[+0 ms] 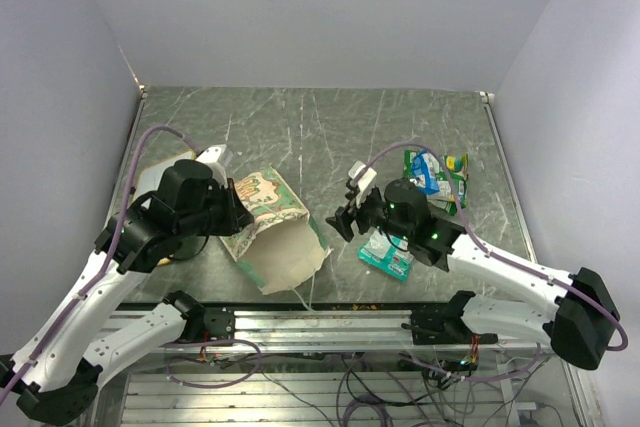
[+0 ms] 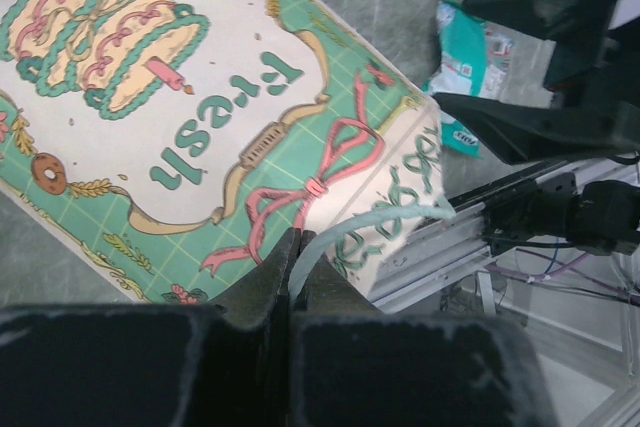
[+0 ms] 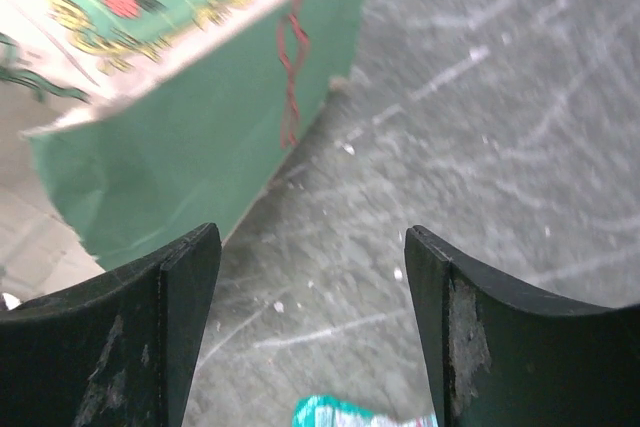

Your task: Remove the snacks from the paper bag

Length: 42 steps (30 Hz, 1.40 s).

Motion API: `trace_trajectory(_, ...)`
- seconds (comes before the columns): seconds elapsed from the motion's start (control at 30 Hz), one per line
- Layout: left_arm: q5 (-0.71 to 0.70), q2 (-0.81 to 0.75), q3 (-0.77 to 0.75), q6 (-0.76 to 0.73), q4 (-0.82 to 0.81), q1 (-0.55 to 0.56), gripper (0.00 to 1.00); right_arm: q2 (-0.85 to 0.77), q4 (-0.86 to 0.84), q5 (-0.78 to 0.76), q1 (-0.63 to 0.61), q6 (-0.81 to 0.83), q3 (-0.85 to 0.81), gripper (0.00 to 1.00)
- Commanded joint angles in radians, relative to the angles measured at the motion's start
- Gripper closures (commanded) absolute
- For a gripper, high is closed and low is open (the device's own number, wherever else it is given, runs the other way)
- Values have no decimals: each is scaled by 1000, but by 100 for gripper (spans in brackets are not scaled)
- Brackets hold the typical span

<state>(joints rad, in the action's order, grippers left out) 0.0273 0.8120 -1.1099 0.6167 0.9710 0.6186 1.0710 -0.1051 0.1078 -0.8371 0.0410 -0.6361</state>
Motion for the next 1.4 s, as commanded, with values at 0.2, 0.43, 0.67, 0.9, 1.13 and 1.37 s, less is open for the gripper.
trace_trajectory(0.2, 5, 20, 23, 14, -14, -5, 93, -123, -138, 296, -120, 327, 73, 36)
trace_trajectory(0.43, 24, 63, -16, -25, -52, -5, 93, -75, -389, 153, -295, 264, 141, 55)
trace_trajectory(0.67, 35, 55, -9, -21, 13, -5, 93, 326, -792, -141, -443, 334, 116, 58)
trace_trajectory(0.9, -2, -6, 17, 31, 125, -5, 93, 634, -1103, -225, -463, 372, 46, 63)
trace_trajectory(1.13, 4, 32, -39, 18, 148, -5, 93, 827, -1282, -273, -502, 420, -30, 66)
trace_trajectory(1.37, 55, 89, -82, 5, 90, -5, 93, 944, -1327, -299, -519, 408, -117, 65)
